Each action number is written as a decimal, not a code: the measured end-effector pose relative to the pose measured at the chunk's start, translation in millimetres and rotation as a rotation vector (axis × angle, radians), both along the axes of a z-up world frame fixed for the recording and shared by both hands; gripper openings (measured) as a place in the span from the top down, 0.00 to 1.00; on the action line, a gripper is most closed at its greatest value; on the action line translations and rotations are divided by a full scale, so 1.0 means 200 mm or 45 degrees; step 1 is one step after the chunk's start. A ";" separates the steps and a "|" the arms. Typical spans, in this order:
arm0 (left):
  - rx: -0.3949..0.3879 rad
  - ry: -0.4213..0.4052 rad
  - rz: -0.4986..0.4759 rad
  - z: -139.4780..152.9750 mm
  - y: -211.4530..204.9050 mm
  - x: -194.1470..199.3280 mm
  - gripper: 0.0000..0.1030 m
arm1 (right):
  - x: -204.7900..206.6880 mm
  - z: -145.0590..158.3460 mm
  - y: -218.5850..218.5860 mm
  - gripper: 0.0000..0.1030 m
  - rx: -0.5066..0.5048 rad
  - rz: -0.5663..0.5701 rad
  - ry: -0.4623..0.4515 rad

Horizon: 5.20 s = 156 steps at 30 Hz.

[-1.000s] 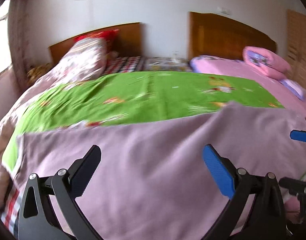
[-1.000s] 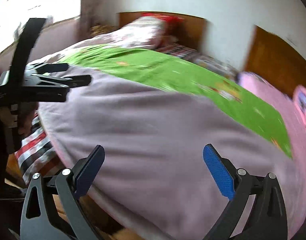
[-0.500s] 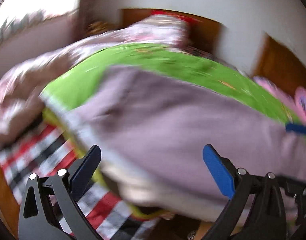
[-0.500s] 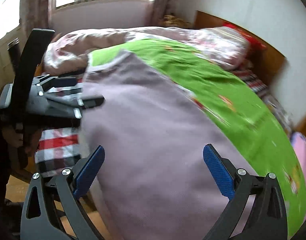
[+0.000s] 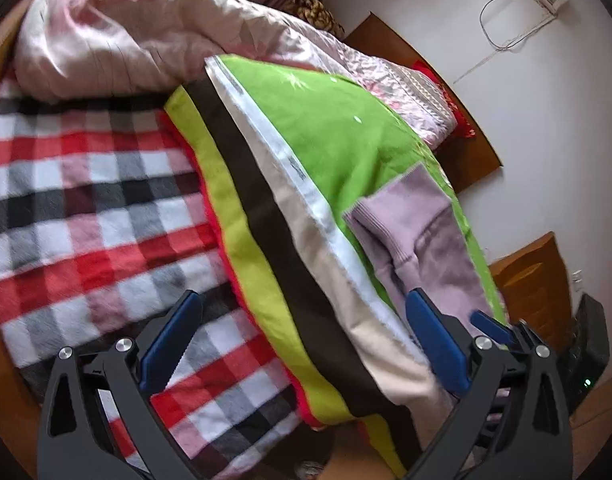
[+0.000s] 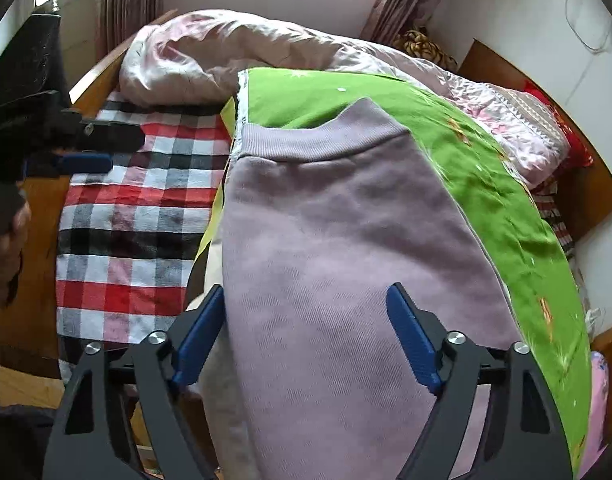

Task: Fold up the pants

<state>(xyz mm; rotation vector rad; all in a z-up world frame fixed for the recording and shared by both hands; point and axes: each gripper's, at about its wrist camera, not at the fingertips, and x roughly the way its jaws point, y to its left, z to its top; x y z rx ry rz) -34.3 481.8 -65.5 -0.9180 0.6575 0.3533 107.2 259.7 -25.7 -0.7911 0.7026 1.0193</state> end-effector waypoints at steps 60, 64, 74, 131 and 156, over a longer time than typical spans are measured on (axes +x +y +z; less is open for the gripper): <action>1.056 -0.373 -1.108 0.56 -2.28 0.73 0.81 | 0.26 0.54 -2.36 0.24 0.979 -1.064 0.128; 1.280 -0.150 -1.328 0.10 -2.63 0.75 0.79 | 0.13 0.44 -2.62 0.24 0.963 -1.180 0.152; 1.097 -0.626 -1.294 0.35 -2.34 0.40 0.08 | -0.04 0.09 -2.67 0.24 1.056 -1.177 0.520; 1.111 0.013 -0.758 0.05 -1.60 0.52 0.01 | -0.11 0.13 -2.32 0.85 0.915 -1.066 0.389; 0.919 -0.245 -1.227 0.35 -1.98 0.55 0.02 | -0.23 0.21 -2.06 0.57 0.559 -0.894 0.061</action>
